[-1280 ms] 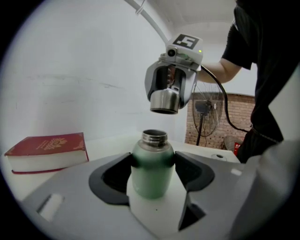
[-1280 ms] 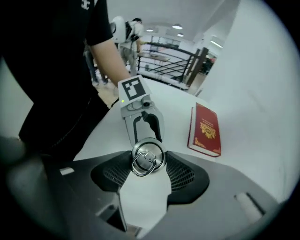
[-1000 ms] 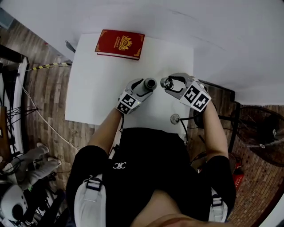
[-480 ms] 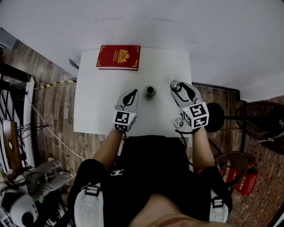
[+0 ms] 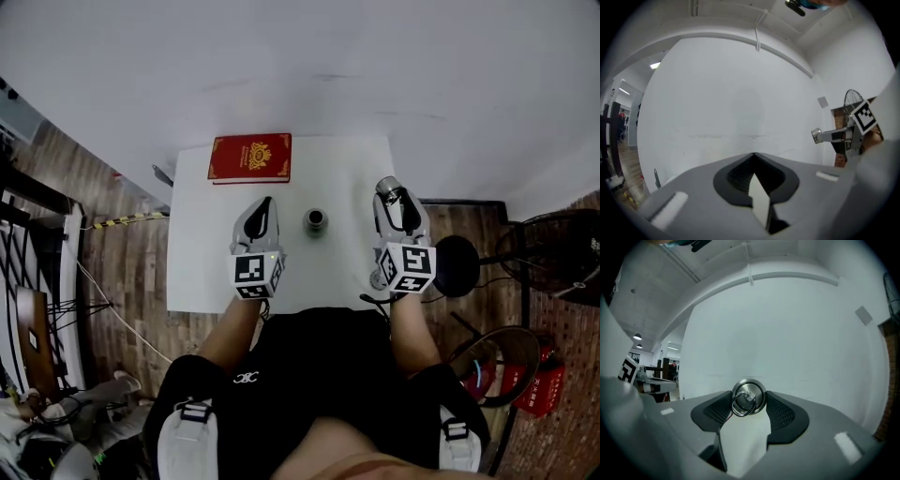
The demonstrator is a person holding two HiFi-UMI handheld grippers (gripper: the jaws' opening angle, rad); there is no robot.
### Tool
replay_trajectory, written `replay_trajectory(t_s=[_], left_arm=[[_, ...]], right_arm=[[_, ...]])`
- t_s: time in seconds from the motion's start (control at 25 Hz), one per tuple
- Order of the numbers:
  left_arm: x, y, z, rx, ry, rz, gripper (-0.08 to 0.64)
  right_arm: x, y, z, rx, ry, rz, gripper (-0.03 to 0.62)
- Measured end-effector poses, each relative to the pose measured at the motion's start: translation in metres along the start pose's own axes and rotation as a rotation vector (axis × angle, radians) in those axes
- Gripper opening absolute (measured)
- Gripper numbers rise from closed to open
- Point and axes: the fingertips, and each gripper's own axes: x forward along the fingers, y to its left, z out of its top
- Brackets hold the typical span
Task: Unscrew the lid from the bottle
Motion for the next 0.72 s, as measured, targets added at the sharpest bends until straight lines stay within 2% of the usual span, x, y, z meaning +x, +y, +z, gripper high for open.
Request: replay_trajectory(t_s=[0.12,0.24,0.6,0.72], left_arm=[[-0.002,-0.006,0.011,0.027,-0.001,0.003,0.052],[-0.005,-0.013,0.021,0.004,-0.025,-0.014,0.054],[-0.006,-0.016,0.036,-0.020,-0.046,-0.036,0.052],[-0.002,-0.018,0.036,0.000,-0.039,-0.041,0.054]], right_arm=[[0.000,-0.003,0.010,0.005,-0.039,-0.030,0.236],[0.000,-0.004,0.014,-0.003,-0.055,-0.042,0.236],[0.009,0.011,0.018,-0.002,-0.070,-0.005,0.236],[0.009,0.014,0.020,-0.004,-0.077,0.004,0.236]])
